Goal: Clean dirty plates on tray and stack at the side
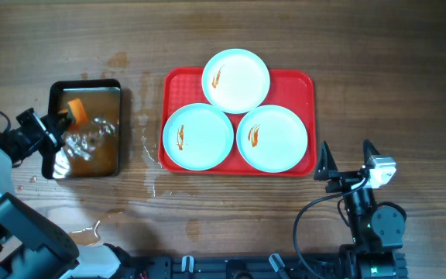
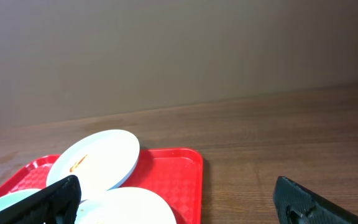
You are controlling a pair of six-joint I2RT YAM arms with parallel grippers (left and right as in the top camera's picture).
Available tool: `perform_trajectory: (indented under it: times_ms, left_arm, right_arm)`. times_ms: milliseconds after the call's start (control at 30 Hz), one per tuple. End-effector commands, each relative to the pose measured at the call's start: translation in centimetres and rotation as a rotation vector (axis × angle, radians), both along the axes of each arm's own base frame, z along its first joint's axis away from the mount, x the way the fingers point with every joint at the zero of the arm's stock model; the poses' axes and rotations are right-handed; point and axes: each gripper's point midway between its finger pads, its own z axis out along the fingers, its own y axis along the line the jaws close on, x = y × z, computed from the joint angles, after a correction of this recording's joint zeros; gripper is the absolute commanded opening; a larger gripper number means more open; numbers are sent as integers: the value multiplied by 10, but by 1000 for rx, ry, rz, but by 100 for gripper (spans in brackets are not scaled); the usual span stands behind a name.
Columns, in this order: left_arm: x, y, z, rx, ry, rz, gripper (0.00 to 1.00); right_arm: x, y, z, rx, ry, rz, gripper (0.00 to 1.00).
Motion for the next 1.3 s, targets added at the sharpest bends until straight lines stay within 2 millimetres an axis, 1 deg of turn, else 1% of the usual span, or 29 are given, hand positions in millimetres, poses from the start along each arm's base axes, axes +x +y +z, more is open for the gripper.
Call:
perform_trajectory:
  times_ms: [0, 133, 167, 233, 300, 367, 433, 467, 500, 600, 733, 833, 900, 1000, 1067, 1100, 1133, 1167, 1200, 1267]
  left_arm:
    - [4, -2, 19, -60, -43, 18, 4]
    - [4, -2, 18, -139, 16, 76, 4]
    - [3, 3, 13, -113, 45, 97, 4]
    - [-2, 16, -7, -8, 134, 147, 4]
    - [-10, 16, -23, 36, 218, 163, 4]
    - [-13, 11, -35, 57, 256, 155, 4]
    - [-18, 17, -48, 116, 321, 174, 4]
    - [-19, 15, -50, 115, 334, 172, 4]
    - [-19, 14, -49, 108, 332, 168, 4]
    - [-12, 11, -39, 70, 275, 159, 4]
    - [-7, 2, -20, 14, 199, 129, 4]
    - [-1, -6, -1, -21, 116, 98, 4]
    - [3, -12, 17, -38, 40, 70, 4]
    - [2, -11, 26, -6, 17, 76, 4]
    - [-3, 7, 13, 109, 87, 145, 4]
    - [-10, 29, -5, 230, 182, 216, 4]
    - [-17, 41, -18, 312, 260, 255, 4]
    - [-22, 45, -27, 363, 312, 267, 4]
    - [-24, 46, -32, 392, 344, 268, 4]
    - [-19, 36, -44, 450, 386, 231, 4]
  right_arm:
    - [0, -4, 1, -17, -8, -20, 100]
    - [0, -4, 1, -17, -8, -20, 100]
    - [0, -4, 1, -17, -8, -20, 100]
    - [0, -4, 1, -17, -8, -20, 100]
    - [0, -4, 1, -17, -8, -20, 100]
    - [0, -4, 1, -17, -8, -20, 100]
    - [0, -4, 1, -17, -8, -20, 100]
    - [0, -4, 1, -17, -8, -20, 100]
    - [0, -4, 1, -17, -8, -20, 100]
    - [0, -4, 1, -17, -8, -20, 100]
    - [0, -4, 1, -17, -8, -20, 100]
    - [0, -4, 1, -17, -8, -20, 100]
    - [0, -4, 1, -17, -8, -20, 100]
    - [0, -4, 1, -17, -8, -20, 100]
    - [0, -4, 1, -17, -8, -20, 100]
    - [0, -4, 1, -17, -8, -20, 100]
    - [0, -4, 1, -17, -8, -20, 100]
    - [0, -4, 1, -17, -8, -20, 100]
    - [0, -4, 1, -17, -8, -20, 100]
    - [0, -4, 1, -17, -8, -20, 100]
